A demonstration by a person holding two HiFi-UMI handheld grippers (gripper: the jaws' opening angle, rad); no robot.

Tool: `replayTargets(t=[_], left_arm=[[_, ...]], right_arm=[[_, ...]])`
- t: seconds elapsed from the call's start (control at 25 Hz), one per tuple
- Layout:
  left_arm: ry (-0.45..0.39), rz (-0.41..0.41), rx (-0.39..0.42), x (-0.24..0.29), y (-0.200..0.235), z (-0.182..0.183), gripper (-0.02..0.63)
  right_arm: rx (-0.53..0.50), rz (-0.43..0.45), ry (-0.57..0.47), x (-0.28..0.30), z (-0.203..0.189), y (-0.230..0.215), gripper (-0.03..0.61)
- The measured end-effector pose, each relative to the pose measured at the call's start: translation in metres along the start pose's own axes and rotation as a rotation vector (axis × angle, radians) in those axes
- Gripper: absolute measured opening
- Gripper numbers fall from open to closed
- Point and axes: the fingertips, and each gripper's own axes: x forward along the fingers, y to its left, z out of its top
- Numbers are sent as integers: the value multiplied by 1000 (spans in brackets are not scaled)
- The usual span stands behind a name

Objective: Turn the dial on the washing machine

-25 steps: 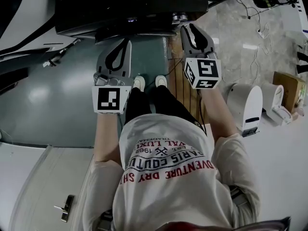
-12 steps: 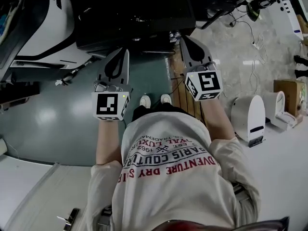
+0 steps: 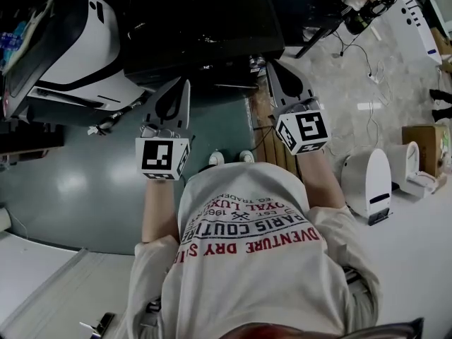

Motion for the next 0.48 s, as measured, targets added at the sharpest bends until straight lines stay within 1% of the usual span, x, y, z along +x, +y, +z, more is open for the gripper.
replayTargets(t=[0.24, 0.48], left_arm=[[-4, -9, 7, -4, -9, 3, 15], [1, -16, 19, -5, -16, 2, 15]], right_arm=[[1, -35, -5, -13, 1, -2, 28], [9, -46, 0, -25, -3, -4, 28]])
